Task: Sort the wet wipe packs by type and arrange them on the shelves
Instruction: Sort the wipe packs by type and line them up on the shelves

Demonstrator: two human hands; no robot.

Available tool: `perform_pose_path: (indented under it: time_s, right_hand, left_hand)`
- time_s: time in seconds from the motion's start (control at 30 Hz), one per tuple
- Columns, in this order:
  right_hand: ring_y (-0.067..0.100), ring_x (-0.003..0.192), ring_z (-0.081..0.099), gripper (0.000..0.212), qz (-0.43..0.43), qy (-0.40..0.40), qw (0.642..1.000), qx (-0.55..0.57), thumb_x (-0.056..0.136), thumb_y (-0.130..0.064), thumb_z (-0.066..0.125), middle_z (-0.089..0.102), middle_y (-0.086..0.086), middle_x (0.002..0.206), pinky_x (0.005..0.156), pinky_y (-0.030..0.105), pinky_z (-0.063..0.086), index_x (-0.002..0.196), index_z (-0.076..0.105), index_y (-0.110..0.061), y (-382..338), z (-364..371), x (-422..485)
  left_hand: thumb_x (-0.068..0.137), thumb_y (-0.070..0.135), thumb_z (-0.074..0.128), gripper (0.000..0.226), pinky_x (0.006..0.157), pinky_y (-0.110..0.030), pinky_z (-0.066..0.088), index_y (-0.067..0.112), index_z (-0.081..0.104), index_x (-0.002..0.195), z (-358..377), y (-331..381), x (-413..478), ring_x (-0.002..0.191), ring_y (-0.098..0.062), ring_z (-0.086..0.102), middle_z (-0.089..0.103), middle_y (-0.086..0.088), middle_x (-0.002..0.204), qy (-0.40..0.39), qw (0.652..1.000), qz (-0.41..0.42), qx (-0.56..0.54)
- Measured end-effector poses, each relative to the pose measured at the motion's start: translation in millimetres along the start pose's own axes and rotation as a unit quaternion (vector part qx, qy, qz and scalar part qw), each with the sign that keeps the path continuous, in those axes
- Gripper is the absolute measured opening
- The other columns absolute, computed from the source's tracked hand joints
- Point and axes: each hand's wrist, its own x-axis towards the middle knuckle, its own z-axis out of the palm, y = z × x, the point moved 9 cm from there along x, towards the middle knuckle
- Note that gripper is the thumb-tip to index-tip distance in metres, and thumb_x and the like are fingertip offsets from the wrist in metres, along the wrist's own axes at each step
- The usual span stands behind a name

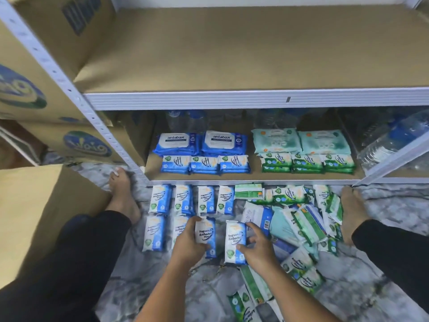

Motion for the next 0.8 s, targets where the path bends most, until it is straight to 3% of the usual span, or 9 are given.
perform_pose_path:
  time_s: [0.27, 0.37, 0.43, 0.63, 0.8]
  right_hand:
    - [-0.003, 0.074, 0.06, 0.066, 0.013, 0.003, 1.0, -0.012, 0.089, -0.005, 0.071, 0.061, -0.016, 0.085, 0.057, 0.013, 0.044, 0.144, 0.048, -0.033, -8, 42, 52]
    - [0.011, 0.084, 0.067, 0.066, 0.022, 0.001, 0.999, -0.034, 0.09, -0.006, 0.068, 0.067, -0.012, 0.093, 0.072, 0.027, 0.057, 0.144, 0.047, -0.037, -5, 57, 72]
    - [0.013, 0.085, 0.069, 0.065, 0.035, -0.001, 0.998, -0.05, 0.091, -0.008, 0.066, 0.07, -0.011, 0.095, 0.074, 0.033, 0.06, 0.143, 0.046, -0.042, 2, 62, 83]
    - [0.019, 0.077, 0.068, 0.056, 0.019, 0.02, 0.986, -0.165, 0.09, -0.011, 0.064, 0.069, -0.005, 0.086, 0.065, 0.033, 0.057, 0.135, 0.047, -0.039, 12, 54, 88]
    - [0.029, 0.088, 0.068, 0.057, 0.015, 0.024, 0.969, -0.245, 0.091, -0.02, 0.062, 0.069, 0.003, 0.099, 0.072, 0.037, 0.058, 0.138, 0.038, -0.04, 4, 58, 87]
  left_hand:
    - [0.081, 0.019, 0.076, 0.069, 0.062, -0.039, 0.055, 0.052, 0.034, 0.125, 13, -16, 54, 0.069, -0.017, 0.066, 0.068, 0.002, 0.082, 0.011, 0.996, -0.019, 0.082]
    - [0.079, 0.014, 0.071, 0.068, 0.058, -0.035, 0.048, 0.045, 0.036, 0.128, 18, -21, 74, 0.066, -0.018, 0.061, 0.063, -0.002, 0.077, 0.017, 0.992, -0.018, 0.128]
    - [0.078, 0.01, 0.07, 0.069, 0.053, -0.034, 0.044, 0.041, 0.037, 0.13, 23, -25, 85, 0.063, -0.019, 0.059, 0.061, -0.004, 0.073, 0.015, 0.99, -0.017, 0.139]
    - [0.085, 0.014, 0.072, 0.081, 0.049, -0.029, 0.04, 0.035, 0.024, 0.147, 35, -24, 102, 0.064, -0.018, 0.06, 0.06, -0.002, 0.073, 0.014, 0.971, -0.02, 0.236]
    - [0.09, 0.012, 0.065, 0.078, 0.044, -0.029, 0.038, 0.034, 0.019, 0.148, 35, -20, 106, 0.057, -0.015, 0.052, 0.056, 0.002, 0.072, 0.017, 0.932, -0.043, 0.36]
